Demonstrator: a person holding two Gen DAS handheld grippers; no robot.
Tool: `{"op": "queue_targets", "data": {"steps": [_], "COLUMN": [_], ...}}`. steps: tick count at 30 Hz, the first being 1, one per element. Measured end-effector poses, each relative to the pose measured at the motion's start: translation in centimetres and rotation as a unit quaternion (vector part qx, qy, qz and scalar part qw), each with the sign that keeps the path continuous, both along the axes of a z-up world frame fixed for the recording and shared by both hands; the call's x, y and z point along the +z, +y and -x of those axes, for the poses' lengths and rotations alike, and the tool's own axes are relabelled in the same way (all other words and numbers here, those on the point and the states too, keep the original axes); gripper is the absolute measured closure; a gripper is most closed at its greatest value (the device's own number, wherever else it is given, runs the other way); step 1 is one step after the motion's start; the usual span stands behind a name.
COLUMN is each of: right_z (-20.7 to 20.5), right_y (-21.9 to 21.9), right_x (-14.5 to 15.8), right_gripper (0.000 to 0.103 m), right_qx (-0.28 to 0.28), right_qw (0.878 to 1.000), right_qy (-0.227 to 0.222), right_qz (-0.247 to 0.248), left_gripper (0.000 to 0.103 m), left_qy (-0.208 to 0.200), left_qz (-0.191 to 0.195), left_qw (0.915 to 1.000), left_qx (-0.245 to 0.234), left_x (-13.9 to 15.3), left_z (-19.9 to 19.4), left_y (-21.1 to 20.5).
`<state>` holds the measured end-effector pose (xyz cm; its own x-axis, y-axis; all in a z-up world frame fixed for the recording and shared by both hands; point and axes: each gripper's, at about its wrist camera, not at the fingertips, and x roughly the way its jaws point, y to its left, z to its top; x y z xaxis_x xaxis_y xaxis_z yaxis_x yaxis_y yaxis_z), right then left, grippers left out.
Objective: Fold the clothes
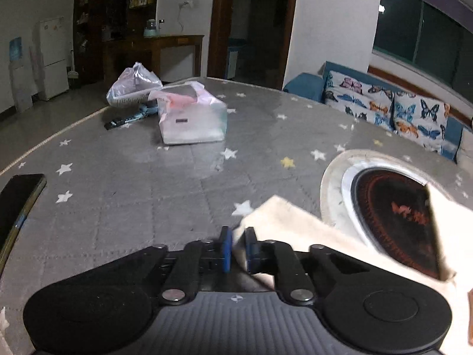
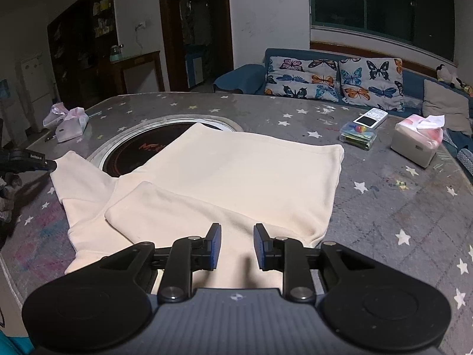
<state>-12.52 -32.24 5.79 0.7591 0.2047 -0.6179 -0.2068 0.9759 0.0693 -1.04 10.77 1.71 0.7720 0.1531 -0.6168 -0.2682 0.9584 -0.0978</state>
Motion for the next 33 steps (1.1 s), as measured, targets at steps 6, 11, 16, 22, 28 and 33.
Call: {"op": "queue_targets", "data": {"steps": [6, 11, 16, 22, 28, 33], "right_z": [0.5, 1.0, 1.4, 1.7, 1.8, 2.0], "right_y": [-0.4, -0.9, -1.6, -2.2, -2.9, -3.6], "right_x": [0.2, 0.4, 0.6, 0.6, 0.2, -0.2], "right_gripper": [0.08, 0.08, 0.08, 0.08, 0.08, 0.08], "right_qx": [-0.01, -0.016, -0.025, -0.035, -0.05, -0.066], "right_qw": [1.0, 1.0, 0.999, 0.999, 0.998, 0.997], "right_qy": [-0.008, -0.015, -0.021, -0.026, -0.022, -0.015], "right_qz": [-0.006, -0.013, -0.022, -0.031, -0.038, -0.041], "left_gripper": [0.098, 0.098, 0.098, 0.097, 0.097, 0.094], "left_qy": [-0.064, -0.122, -0.141, -0.155, -0.126, -0.064], "left_qz": [0.035, 0.07, 0.098, 0.132, 0.17, 0.164], "left_qw": [0.9963, 0.982, 0.961, 0.9256, 0.8854, 0.8703], "left_qx": [-0.046, -0.126, -0.216, -0.319, -0.414, -0.46], "left_x": [4.4, 9.0, 10.8, 12.1, 10.5, 7.2], "left_z": [0.0, 1.2, 3.1, 5.4, 7.0, 7.9], "left_y": [-2.5, -6.7, -11.4, -16.9, -21.7, -24.6]}}
